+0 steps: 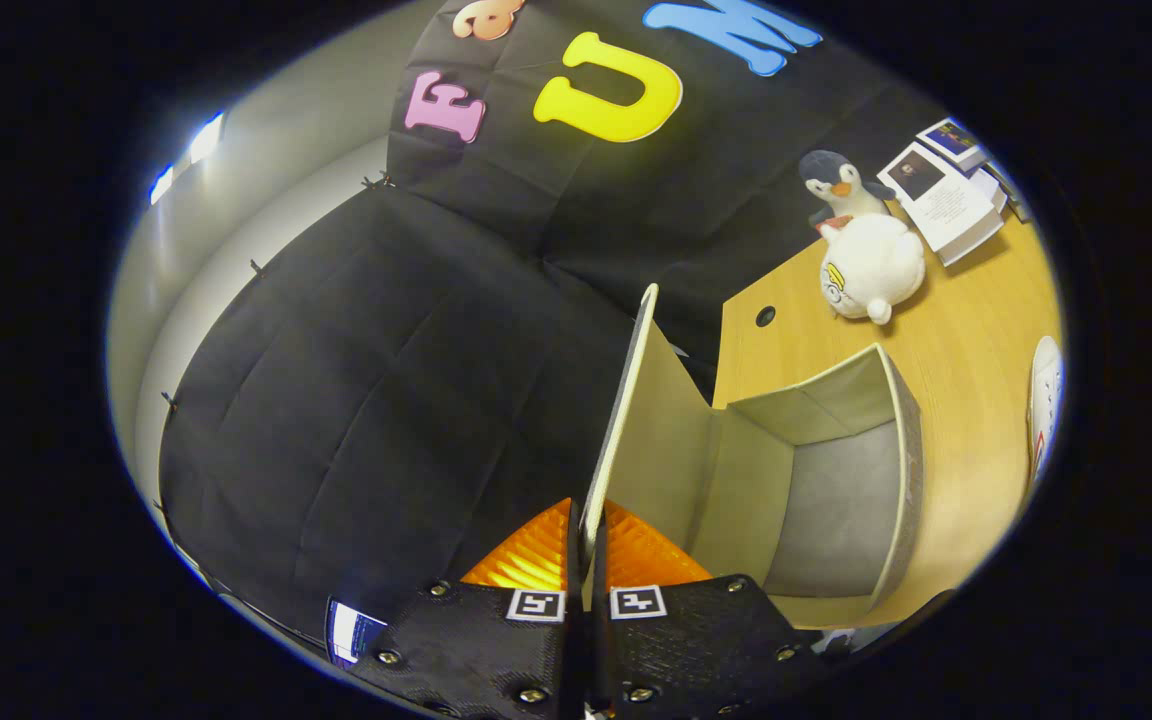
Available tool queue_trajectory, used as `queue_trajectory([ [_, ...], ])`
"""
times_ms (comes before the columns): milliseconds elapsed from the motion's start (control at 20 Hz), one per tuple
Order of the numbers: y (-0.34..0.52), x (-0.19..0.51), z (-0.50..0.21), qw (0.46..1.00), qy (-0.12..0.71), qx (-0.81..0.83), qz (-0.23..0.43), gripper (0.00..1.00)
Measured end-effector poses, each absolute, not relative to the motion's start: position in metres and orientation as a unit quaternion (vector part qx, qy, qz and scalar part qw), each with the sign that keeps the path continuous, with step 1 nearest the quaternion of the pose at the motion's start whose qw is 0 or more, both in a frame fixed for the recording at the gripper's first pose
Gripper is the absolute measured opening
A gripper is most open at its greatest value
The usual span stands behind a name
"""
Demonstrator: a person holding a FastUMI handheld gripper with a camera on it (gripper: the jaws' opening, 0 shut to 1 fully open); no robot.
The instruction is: Open the storage box then place both shoes into the box .Put the left shoe in first, then the right shoe, with the right side of both shoes facing outward in a uniform manner.
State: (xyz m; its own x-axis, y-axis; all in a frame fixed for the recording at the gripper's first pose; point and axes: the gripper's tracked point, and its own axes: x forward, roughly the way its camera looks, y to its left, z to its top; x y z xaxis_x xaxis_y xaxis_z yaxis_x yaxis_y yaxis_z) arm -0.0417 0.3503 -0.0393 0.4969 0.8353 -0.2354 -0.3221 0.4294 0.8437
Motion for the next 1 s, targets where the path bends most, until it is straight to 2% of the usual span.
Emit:
queue_trajectory([
  [550,0.458,-0.057,-0.055,0.781,0.348,0.333,0.397,0.02],
  [600,0.465,-0.054,-0.056,0.783,0.345,0.330,0.399,0.06],
  [700,0.477,-0.058,-0.052,0.783,0.338,0.318,0.414,0.08],
  [800,0.487,-0.058,-0.052,0.794,0.321,0.298,0.421,0.35],
  [850,0.486,-0.056,-0.051,0.803,0.312,0.285,0.421,0.58],
  [900,0.479,-0.051,-0.050,0.815,0.303,0.268,0.414,0.71],
  [950,0.475,-0.047,-0.053,0.827,0.294,0.253,0.407,0.99],
  [1000,0.466,-0.040,-0.052,0.838,0.284,0.239,0.400,0.99],
])
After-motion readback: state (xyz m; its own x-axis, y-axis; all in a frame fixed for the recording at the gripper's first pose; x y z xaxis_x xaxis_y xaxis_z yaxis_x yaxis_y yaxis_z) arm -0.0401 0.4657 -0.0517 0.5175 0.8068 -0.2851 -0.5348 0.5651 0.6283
